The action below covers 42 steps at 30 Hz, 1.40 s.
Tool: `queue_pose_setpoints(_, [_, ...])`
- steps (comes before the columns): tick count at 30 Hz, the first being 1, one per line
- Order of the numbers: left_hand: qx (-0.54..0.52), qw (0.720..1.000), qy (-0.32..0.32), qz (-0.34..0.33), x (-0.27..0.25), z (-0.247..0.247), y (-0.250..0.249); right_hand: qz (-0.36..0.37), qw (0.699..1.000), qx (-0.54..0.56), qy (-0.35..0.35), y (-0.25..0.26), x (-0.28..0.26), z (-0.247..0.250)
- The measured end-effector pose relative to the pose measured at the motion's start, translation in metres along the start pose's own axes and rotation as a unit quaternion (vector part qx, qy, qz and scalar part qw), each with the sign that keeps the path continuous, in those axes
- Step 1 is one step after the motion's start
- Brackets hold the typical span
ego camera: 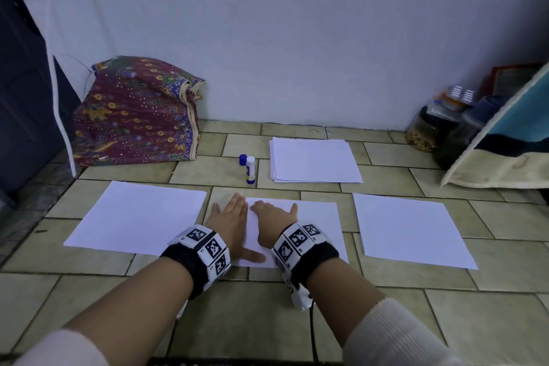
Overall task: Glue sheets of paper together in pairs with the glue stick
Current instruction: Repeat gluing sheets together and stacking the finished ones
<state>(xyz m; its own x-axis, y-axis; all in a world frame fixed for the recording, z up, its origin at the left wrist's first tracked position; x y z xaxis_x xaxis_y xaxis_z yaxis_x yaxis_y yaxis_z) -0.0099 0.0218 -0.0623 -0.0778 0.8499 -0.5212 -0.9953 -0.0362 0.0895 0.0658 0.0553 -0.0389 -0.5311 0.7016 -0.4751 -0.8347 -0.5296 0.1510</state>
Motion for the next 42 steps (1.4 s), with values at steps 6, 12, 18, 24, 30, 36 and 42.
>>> queue_pose_setpoints(6, [0.022,1.000,0.015,0.006,0.000,0.002,0.001,-0.053,0.995,0.090,-0.005,-0.061,-0.018,0.001])
queue_pose_setpoints(12, [0.043,0.998,0.038,0.002,0.000,0.001,0.001,-0.124,0.987,0.097,-0.004,-0.126,-0.039,0.000])
queue_pose_setpoints(18, [0.014,1.000,0.022,0.007,-0.003,0.005,0.005,-0.128,0.991,0.040,-0.002,-0.139,-0.047,0.005])
queue_pose_setpoints(24, [-0.011,0.999,-0.047,0.010,-0.006,0.030,-0.001,-0.096,0.989,-0.108,-0.024,-0.112,-0.041,0.012])
queue_pose_setpoints(30, [0.017,0.986,-0.083,-0.141,-0.018,0.029,-0.059,-0.073,0.985,-0.159,-0.010,-0.081,-0.033,0.013])
queue_pose_setpoints(36, [0.016,0.992,-0.075,-0.098,-0.022,0.038,-0.039,-0.029,0.997,-0.072,0.005,-0.043,-0.019,-0.001])
queue_pose_setpoints(42, [-0.043,0.998,-0.026,-0.042,-0.009,0.021,-0.017,0.009,0.999,-0.030,0.044,-0.022,-0.005,-0.012])
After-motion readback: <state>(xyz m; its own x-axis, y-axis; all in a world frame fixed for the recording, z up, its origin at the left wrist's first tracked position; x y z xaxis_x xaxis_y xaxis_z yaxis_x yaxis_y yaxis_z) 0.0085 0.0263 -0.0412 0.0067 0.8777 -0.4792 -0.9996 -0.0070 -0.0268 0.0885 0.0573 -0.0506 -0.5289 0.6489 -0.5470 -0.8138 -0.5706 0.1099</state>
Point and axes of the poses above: each hand's wrist, its own x-axis towards the middle knuckle, its own z-axis out of the back of the hand, y = z × x, the point moved 7 cm from there along x, towards the middle knuckle, and after that the axes turned 5 degrees about y, right-handed, at the moved point
